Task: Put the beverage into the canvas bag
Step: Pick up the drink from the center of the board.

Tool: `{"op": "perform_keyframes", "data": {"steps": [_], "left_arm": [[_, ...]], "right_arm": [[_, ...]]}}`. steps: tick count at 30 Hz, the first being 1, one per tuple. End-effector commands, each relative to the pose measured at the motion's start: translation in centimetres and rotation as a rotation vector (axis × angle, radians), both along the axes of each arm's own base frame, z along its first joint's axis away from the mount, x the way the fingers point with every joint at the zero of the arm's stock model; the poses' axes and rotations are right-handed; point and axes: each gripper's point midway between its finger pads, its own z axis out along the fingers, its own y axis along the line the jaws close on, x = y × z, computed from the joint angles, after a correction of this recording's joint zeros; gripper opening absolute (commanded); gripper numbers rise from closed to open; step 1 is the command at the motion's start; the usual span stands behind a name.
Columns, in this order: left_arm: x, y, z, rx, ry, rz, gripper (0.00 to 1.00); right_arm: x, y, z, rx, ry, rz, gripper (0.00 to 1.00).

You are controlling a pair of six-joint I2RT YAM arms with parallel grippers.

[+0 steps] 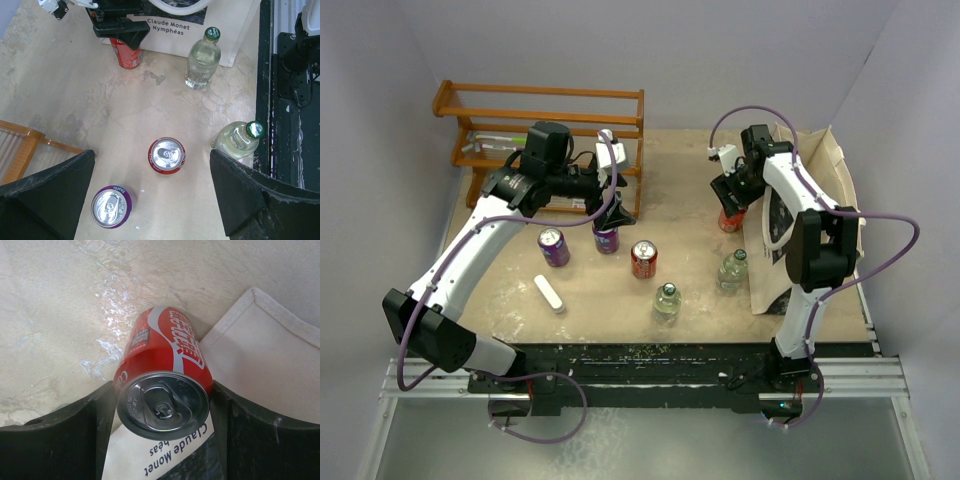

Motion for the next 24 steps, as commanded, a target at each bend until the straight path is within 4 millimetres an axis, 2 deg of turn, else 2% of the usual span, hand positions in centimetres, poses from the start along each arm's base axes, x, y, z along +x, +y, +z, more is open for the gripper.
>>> {"op": "perform_keyframes", "data": {"steps": [1,9,11,15,18,24], "left_arm": [[-0.7,0.1,2.3,-0.059,-0.046,-0.019,0.99],[-0.7,0.4,2.1,-0.068,-0.037,-0.016,0.99],[-0.7,0.4,2.1,-0.069,-0.036,-0.015,0.99],[-0.6,0.4,2.0,-0.074,-0.030,-0.011,0.99],[-0.3,0.3,1.9,-0.076,-0.023,0.002,0.99],[0.2,0.2,1.7,-0.077,-0.018,0.017,0.99]], "right_arm": [[0.2,1.3,0.6,0.071,-0.014,-0.004,0.75],[0.6,1.5,0.7,0.082,-0.023,-0.014,0.69],[0.7,1.6,0.7,0.087,-0.027,-0.017,0.64],[1.3,1.5,1.4,0.082,-0.060,-0.015,0.47],[1.9,2.6,3.4,0.125,-0.114,-0.008,0.36],[2.0,6.1,9.6,0.194,-0.251,0.032,0.17]]}}
